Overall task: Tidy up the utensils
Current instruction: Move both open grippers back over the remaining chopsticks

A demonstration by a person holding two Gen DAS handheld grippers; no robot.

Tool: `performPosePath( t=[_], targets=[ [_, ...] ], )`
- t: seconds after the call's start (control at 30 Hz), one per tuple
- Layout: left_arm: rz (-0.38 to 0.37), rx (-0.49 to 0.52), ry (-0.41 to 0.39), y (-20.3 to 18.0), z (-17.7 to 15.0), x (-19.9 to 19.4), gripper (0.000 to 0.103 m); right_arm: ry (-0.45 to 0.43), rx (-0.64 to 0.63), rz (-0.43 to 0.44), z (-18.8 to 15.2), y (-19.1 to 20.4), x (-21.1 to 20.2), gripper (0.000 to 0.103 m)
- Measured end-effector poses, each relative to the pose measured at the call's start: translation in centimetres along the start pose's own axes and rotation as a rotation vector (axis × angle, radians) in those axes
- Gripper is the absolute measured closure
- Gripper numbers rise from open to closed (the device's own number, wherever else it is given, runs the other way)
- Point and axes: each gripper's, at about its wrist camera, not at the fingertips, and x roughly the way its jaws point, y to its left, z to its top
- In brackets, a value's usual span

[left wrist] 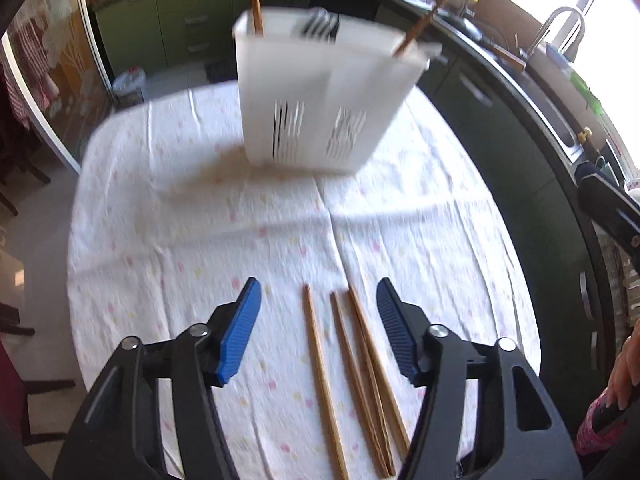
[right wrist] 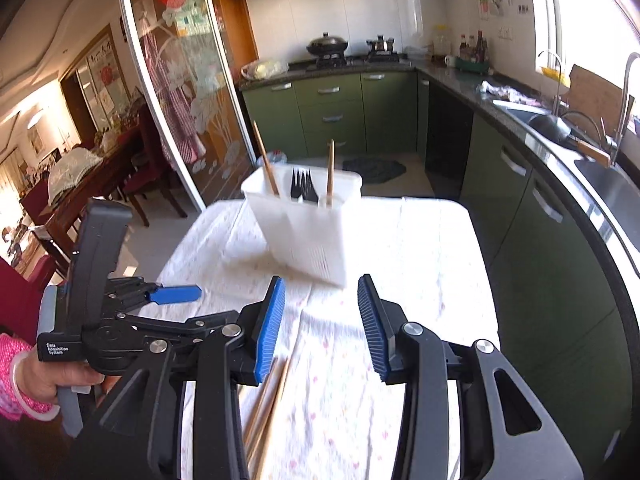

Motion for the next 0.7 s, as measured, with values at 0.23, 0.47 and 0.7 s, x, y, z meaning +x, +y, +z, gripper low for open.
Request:
performPosePath(
  t=[0.23,0.47,0.7],
  targets=[
    [0.098,0.014,0.203,-0.4,-4.5,5.0,0.067,0.152,0.000,0.035,-5.4,-0.3,0.1,0.064],
    [0.133,-0.010,0.266,-0.3,-4.9,7.0,0.074,0.226,-0.007,0.063,-6.5,0.1,0.8,0.064],
    [0.154,-0.020,0.305,0.4,-4.2,7.5,0.086,0.274,-0.006,0.074,-5.5,0.2,2.0,0.059]
  ],
)
